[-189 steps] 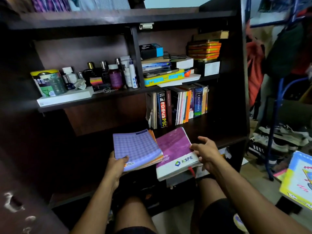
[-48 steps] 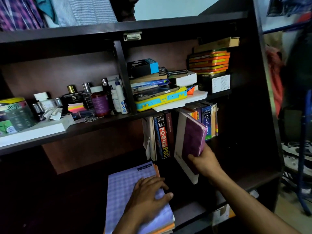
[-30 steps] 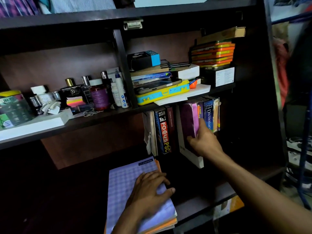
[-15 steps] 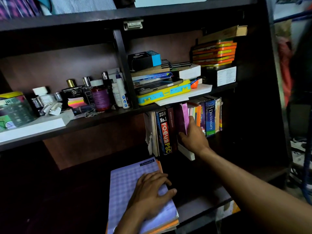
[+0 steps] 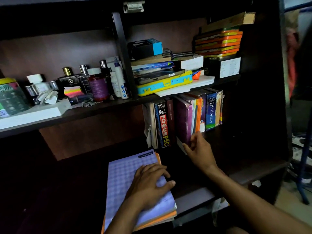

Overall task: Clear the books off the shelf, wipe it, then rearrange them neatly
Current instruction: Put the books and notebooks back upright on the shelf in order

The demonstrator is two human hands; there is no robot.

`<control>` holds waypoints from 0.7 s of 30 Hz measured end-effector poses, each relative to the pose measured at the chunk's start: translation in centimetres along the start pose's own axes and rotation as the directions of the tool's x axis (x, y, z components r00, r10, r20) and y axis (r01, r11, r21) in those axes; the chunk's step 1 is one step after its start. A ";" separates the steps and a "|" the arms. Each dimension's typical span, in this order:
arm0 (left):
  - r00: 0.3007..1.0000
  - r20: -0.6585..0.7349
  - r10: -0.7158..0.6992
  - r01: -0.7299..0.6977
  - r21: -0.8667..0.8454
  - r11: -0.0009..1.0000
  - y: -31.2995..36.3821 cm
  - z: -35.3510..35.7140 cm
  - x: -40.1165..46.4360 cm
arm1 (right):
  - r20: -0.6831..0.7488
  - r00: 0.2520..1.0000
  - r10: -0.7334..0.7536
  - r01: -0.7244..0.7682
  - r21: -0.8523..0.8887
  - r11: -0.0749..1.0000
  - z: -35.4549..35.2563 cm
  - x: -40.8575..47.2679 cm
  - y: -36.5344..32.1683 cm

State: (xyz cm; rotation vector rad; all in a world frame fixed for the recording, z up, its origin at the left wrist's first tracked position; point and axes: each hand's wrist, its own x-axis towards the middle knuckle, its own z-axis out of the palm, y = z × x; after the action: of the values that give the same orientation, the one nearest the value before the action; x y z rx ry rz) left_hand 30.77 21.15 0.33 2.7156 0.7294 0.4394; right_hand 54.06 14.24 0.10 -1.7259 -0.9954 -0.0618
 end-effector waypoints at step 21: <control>0.998 -0.047 -0.034 0.027 -0.147 0.989 -0.9 0.6 1.4 | 0.197 0.977 -0.078 0.098 -0.096 0.991 4.2 1.6 -0.4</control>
State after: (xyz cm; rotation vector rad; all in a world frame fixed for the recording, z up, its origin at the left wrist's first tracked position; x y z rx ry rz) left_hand 31.71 22.51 -0.22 2.5615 0.7209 0.5329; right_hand 53.06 18.55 -0.48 -1.8087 -1.2305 -0.0038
